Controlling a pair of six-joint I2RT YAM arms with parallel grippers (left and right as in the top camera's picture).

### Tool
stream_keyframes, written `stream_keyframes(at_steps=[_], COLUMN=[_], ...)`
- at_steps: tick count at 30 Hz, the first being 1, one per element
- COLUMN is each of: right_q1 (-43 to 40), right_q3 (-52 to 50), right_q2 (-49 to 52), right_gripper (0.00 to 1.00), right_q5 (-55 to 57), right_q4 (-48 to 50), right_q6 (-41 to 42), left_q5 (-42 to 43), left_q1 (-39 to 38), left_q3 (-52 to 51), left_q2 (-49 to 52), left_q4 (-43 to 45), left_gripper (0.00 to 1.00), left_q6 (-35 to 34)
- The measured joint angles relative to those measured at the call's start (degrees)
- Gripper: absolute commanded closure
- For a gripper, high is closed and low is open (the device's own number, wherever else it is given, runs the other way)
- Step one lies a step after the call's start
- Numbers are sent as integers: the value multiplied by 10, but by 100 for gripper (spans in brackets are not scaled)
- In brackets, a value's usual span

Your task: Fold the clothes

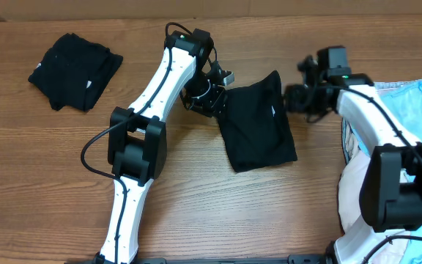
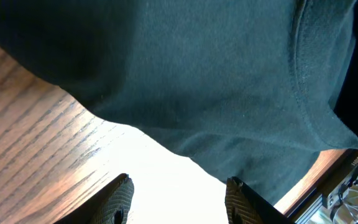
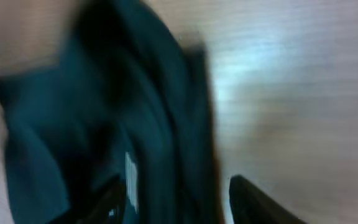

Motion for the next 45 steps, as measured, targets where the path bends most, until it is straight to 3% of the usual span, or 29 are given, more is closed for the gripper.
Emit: stream_keyframes(at_steps=[6,9,12,18,20,23,35,36,38,41,45], right_q1=[-57,-66,-50,10,21,22,-53,-60,-69,-78,-78], right_q3=[0,0,-10,-101,-130,-145,-86,-83,-82,-82,-82], right_q2=[-12,-23,-28,-30,-30,-30,-58,-62,-64,-64,-64], right_gripper=[42,48,55,57,80,89,87,83,66,50,51], right_q5=[-88,-126,-139,-133,-115,-98,-111,-111,-112,-108,-96], right_q4=[-191,-240,-221,-104,-84,-75,-98,-96,-83,-37,-27], right_q6=[-57,-91,-111,-123,-122,-104,-87,-86,-81,-85,-81], left_q5=[50,71,75,67,68,73,79,79,79,80,84], left_q1=[0,-2,-9,-27,-30,-37,-41,-41,-41,-41,-41], left_q3=[-6,-7,-9,-47,-72,-110,-168,-168,-168,-168,-167], left_q2=[0,0,0,0,0,0,-8,-8,-8,-8,-11], left_q4=[-37,-37,-11,29,43,75,103,103,104,103,97], left_gripper=[52,60,75,78,78,78,77,76,74,64,50], left_q6=[13,20,13,-23,-31,-44,-96,-98,-102,-104,-101])
